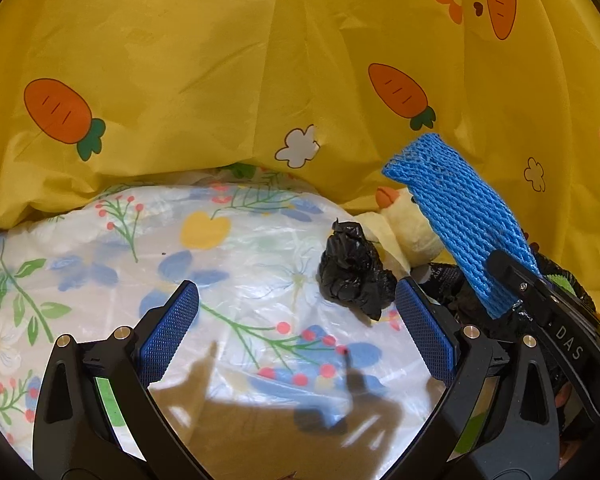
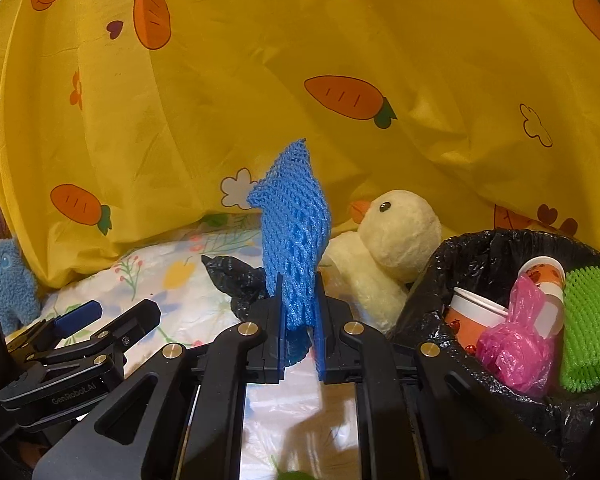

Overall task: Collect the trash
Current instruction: 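Lift the blue mesh sleeve with the right tool while the left tool grasps the small black bag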

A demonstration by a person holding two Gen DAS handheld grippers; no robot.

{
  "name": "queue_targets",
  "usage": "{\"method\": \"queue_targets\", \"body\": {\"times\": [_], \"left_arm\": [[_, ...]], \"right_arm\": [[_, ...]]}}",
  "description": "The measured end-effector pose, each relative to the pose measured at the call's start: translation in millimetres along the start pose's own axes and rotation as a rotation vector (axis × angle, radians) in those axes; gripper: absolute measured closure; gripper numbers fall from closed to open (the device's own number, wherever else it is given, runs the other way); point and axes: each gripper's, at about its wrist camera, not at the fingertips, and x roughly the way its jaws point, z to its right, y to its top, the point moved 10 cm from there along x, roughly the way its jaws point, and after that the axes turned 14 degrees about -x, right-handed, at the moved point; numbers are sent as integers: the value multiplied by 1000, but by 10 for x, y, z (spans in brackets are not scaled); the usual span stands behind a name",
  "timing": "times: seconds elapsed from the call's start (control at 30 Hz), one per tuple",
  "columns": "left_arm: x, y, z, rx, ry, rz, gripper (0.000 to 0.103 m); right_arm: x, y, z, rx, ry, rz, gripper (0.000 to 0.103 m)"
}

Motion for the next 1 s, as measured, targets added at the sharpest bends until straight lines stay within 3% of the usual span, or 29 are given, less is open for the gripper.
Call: {"method": "queue_targets", "body": {"times": [0.27,0.53,0.83,1.0], "left_arm": [[257,-71,249,30,-44,-31,8],[530,-103,379,39,-71,-78,15],[856,-197,426,37,-92,-174,47],[968,-287,420,22,-102,-246,83]], "right_arm": [[58,-32,89,-43,-103,-8,91],[164,-115,47,-77,-110,-30,91],[195,-139,42,-89,-116,-38,91],[198,-139,17,-100,-121,-37,91]]}}
